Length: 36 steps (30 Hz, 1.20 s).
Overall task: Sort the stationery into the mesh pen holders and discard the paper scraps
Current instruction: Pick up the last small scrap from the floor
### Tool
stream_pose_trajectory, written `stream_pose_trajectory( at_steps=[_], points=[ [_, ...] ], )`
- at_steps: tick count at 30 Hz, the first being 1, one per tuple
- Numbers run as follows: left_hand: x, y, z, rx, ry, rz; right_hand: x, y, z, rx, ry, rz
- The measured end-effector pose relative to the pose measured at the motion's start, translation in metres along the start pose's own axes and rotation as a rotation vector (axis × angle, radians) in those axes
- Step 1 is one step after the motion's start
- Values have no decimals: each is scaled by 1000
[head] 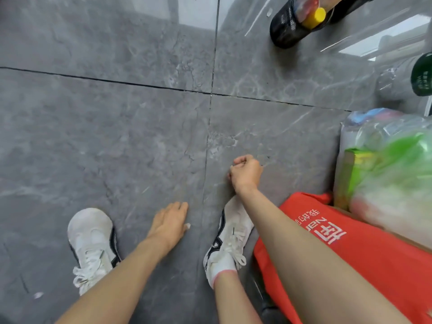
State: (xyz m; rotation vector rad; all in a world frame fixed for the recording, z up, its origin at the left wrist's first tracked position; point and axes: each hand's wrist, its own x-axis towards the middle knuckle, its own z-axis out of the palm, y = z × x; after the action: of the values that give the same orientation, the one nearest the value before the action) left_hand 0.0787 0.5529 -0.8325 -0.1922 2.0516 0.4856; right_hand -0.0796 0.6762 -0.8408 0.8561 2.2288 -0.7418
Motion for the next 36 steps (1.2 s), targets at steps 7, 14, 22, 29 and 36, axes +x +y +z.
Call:
stream_pose_trajectory(
  at_steps=[7,14,22,29,36],
  points=[
    [-3,-5,26,207,118,150,-33,39,28,-39,-39,9],
    [4,-10,40,390,120,366,-41,53,31,-64,-109,-7],
    [-18,3,-36,-506,318,-80,-69,10,-2,138,-152,101],
    [-50,26,-186,-1181,359,-184,-135,-93,-58,451,-426,241],
    [-104,27,-341,-1246,518,-110,-171,-253,-114,671,-553,168]
  ],
)
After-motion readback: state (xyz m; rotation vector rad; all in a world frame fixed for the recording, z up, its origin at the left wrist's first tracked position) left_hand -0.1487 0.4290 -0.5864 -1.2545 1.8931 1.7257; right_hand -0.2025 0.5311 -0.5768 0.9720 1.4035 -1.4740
